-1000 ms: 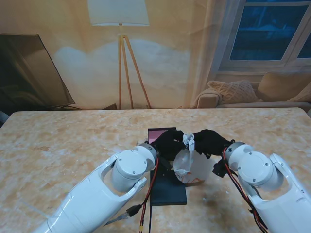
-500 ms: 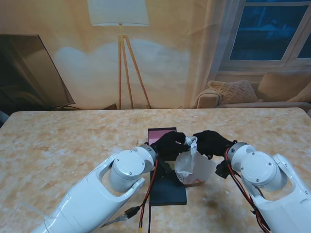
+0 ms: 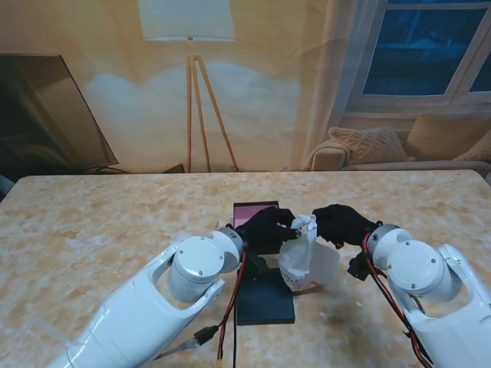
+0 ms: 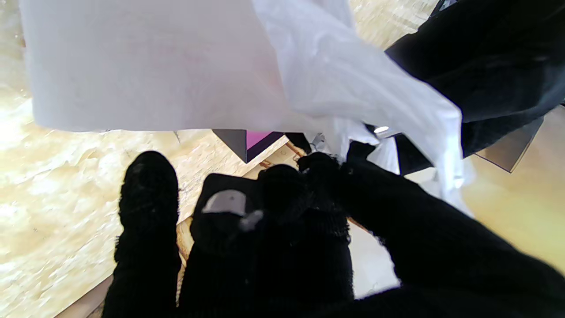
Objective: Pack mini donuts into a plastic bag, tie the opening and put the bag into the gift box
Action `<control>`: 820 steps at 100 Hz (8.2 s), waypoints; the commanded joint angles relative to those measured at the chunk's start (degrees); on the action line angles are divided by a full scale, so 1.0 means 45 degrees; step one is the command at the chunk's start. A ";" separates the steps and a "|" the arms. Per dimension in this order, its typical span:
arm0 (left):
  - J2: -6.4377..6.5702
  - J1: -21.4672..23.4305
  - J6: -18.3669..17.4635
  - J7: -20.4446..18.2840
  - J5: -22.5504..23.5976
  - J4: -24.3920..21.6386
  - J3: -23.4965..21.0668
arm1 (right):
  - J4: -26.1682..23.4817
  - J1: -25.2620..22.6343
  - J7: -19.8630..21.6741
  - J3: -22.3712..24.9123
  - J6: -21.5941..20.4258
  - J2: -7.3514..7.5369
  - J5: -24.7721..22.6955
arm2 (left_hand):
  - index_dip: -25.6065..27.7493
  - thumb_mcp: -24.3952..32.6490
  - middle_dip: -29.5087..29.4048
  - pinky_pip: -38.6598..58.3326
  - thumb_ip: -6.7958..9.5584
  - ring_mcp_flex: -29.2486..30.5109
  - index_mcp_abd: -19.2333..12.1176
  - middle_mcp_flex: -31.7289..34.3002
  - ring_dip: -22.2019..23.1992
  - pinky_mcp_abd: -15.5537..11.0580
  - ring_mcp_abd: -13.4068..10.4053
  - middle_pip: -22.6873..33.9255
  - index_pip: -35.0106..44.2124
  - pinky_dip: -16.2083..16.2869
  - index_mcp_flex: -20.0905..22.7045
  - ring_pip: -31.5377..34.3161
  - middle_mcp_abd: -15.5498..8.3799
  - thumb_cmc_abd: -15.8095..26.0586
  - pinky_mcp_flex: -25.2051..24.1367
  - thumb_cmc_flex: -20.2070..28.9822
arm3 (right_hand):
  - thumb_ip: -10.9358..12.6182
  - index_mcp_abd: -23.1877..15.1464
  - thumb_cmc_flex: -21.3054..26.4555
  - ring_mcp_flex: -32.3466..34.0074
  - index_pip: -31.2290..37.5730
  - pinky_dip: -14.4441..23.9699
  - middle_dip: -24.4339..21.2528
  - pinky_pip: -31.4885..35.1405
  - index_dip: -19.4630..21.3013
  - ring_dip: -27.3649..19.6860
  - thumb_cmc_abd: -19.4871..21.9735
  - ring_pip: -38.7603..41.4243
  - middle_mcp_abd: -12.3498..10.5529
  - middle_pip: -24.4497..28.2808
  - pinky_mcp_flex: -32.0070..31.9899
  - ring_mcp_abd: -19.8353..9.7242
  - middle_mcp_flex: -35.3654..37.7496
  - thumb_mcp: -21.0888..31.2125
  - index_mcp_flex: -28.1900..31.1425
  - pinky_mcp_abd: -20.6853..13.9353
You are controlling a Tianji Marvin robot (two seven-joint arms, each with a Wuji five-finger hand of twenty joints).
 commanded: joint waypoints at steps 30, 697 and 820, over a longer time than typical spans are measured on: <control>0.0195 0.0132 -0.0260 -0.0667 -0.0079 -0.0066 -0.0182 | 0.0160 -0.0245 0.0049 0.0210 -0.0315 -0.0053 -0.0505 | 0.0265 0.0082 -0.0220 0.0147 0.0007 0.0078 -0.0493 -0.0213 -0.0271 -0.0005 0.0064 -0.0247 0.0395 0.0212 0.0105 -0.0290 0.0026 -0.0147 0.0157 0.0030 | 0.2517 -0.1205 -0.0160 -0.0125 0.0522 0.0395 0.0568 -0.0160 0.1093 0.0506 0.1305 0.0360 -0.0558 0.0346 -0.0321 0.0350 -0.0070 0.1786 0.1087 0.0305; 0.1215 -0.0074 -0.3214 -0.1103 0.6157 0.0215 0.0881 | 0.0623 -0.0451 0.0400 0.0370 -0.1161 0.0126 -0.2539 | -0.2910 0.0912 -0.0831 0.0252 -0.1125 0.0419 -0.0550 0.0483 -0.0947 0.0456 0.0435 -0.0887 -0.1575 -0.0349 0.2313 -0.0973 0.0414 -0.2142 0.0695 -0.1550 | 0.4246 -0.1986 -0.0843 0.0136 0.0701 0.0480 0.2014 -0.0071 0.1392 0.0845 0.1502 0.1440 0.0441 0.0015 -0.0277 0.0168 0.0788 0.2492 0.1942 0.0109; 0.1196 0.0427 -0.2967 -0.0944 0.5727 -0.0092 0.0401 | 0.0756 -0.0283 0.0513 0.0170 -0.0668 0.0149 -0.2696 | -0.4516 -0.0631 -0.0575 -0.0075 -0.0967 0.0660 -0.2410 0.1225 -0.0693 0.0470 0.0379 -0.0433 -0.0028 -0.0323 0.3325 -0.0741 -0.0219 -0.1130 0.0340 -0.0254 | 0.4642 -0.1913 -0.1126 0.0286 0.0751 0.0428 0.1928 -0.0046 0.1310 0.0763 0.1663 0.1585 0.0553 0.0148 -0.0231 0.0242 0.0945 0.2767 0.2127 0.0159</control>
